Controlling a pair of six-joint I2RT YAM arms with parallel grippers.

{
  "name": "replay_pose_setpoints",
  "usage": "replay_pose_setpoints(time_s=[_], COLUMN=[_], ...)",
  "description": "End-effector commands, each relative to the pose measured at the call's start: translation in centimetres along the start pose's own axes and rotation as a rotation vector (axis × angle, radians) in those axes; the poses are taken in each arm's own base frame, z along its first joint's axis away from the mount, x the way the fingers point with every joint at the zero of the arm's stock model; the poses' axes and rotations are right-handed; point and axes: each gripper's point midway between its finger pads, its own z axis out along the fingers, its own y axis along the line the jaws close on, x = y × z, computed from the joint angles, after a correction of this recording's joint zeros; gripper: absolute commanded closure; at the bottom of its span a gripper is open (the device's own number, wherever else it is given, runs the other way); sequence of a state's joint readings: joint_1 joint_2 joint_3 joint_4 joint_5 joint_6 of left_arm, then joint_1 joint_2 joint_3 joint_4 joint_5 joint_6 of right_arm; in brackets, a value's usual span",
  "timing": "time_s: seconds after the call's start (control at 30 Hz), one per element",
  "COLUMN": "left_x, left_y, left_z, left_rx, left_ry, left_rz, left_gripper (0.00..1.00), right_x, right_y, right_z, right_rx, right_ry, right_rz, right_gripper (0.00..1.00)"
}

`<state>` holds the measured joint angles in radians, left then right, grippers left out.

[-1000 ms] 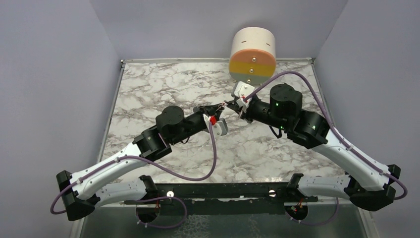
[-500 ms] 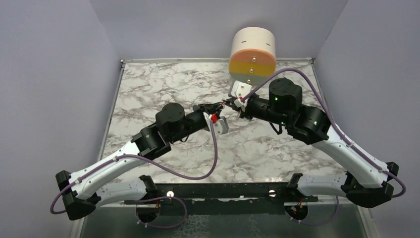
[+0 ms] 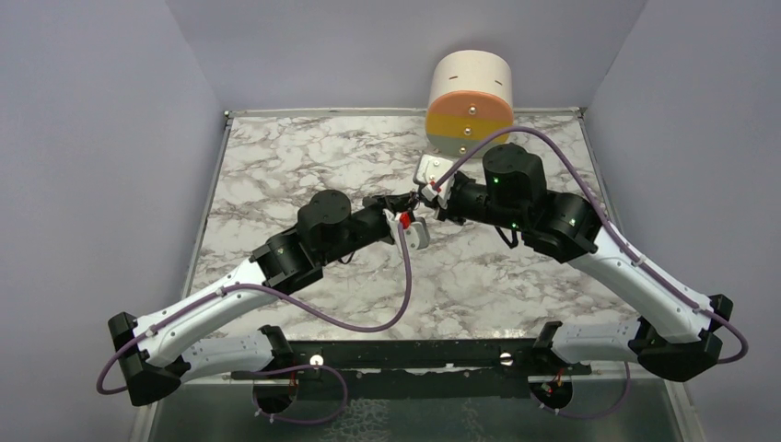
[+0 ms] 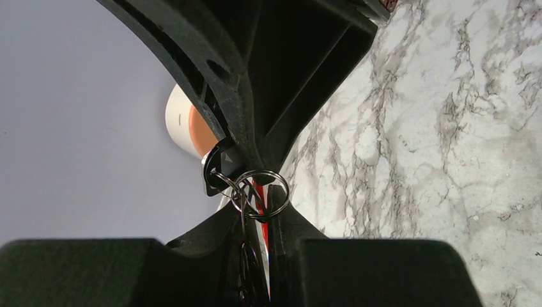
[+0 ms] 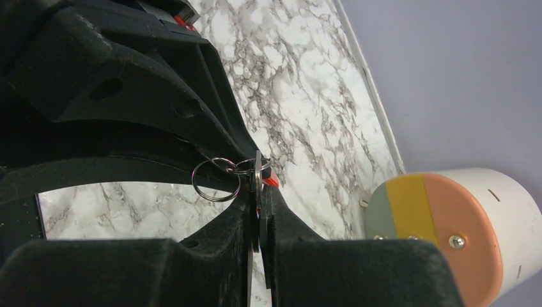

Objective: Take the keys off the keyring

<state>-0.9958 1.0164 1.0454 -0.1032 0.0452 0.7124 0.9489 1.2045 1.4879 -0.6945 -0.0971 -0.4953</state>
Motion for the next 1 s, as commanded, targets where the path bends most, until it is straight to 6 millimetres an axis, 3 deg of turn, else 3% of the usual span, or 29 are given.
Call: replay_pose_setpoints(time_s=[0.0, 0.97], left_x=[-2.0, -1.7], left_y=[1.4, 0.8], left_z=[-0.6, -0.7], left_rx=[-0.033, -0.012], left_ry=[-0.066, -0.060], left_rz=[0.011, 0.003], left_gripper=[1.00, 1.00], right_x=[-1.5, -2.5], right_y=[-0.5, -1.7], right_z=[-1.4, -2.4], right_rx=[0.015, 0.081], right_ry=[-0.049, -0.100], right_rz=[-0.016, -0.019], right_gripper=[0.92, 0.93])
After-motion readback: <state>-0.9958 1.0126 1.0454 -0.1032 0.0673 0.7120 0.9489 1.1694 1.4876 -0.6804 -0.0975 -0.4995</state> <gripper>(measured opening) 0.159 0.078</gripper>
